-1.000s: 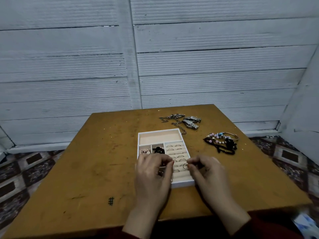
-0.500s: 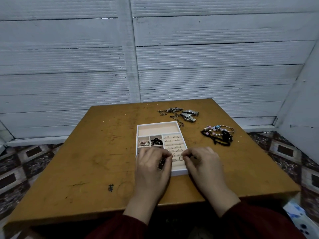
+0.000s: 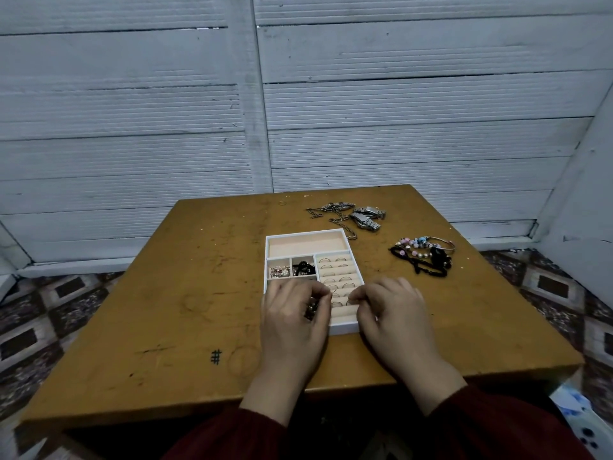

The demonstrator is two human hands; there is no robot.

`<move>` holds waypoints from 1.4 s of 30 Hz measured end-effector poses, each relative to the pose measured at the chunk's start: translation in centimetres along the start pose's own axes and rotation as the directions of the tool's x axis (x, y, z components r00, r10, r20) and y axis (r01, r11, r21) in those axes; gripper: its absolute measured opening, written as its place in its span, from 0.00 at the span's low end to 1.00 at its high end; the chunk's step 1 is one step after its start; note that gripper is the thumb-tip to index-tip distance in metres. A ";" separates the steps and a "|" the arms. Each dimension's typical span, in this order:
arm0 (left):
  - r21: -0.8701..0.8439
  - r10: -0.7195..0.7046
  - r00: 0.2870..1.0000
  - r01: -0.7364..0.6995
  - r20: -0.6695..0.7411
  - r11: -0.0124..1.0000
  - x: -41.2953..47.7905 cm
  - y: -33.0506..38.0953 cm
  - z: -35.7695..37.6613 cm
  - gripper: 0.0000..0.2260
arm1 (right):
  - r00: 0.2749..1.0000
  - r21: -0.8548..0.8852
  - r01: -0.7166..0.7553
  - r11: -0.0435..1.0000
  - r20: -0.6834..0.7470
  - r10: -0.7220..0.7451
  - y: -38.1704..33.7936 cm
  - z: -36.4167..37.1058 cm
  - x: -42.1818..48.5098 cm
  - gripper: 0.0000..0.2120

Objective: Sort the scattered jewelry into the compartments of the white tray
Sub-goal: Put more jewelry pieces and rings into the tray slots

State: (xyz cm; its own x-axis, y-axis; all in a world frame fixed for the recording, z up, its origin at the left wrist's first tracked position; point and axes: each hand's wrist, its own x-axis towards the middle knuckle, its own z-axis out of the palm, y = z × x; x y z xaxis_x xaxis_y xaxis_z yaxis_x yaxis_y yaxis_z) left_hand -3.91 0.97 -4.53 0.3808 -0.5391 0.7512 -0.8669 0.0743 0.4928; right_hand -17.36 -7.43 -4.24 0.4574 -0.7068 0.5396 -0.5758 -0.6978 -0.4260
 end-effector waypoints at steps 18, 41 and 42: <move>0.028 -0.068 0.995 0.067 0.069 0.997 0.3 0.0 0.1 0.02 | 0.961 -0.120 -0.224 0.967 0.137 0.240 1.4 -1.8 1.1 0.17; 0.142 -0.059 0.970 0.026 0.237 0.990 0.2 0.5 -0.2 0.06 | 0.850 -0.323 -0.148 0.935 0.442 0.288 2.9 -1.9 1.3 0.24; 0.142 -0.072 0.968 0.038 0.239 0.989 0.2 0.5 -0.2 0.06 | 0.850 -0.320 -0.150 0.935 0.442 0.288 2.9 -1.9 1.3 0.24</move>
State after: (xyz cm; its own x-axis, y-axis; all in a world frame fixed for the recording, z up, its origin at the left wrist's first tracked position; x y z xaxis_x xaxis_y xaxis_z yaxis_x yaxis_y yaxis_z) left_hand -4.21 1.08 -3.99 0.3543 -0.7281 0.5868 -0.8886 -0.0667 0.4538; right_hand -19.71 -10.18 -3.41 0.5226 -0.8525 0.0148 -0.8243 -0.5096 -0.2465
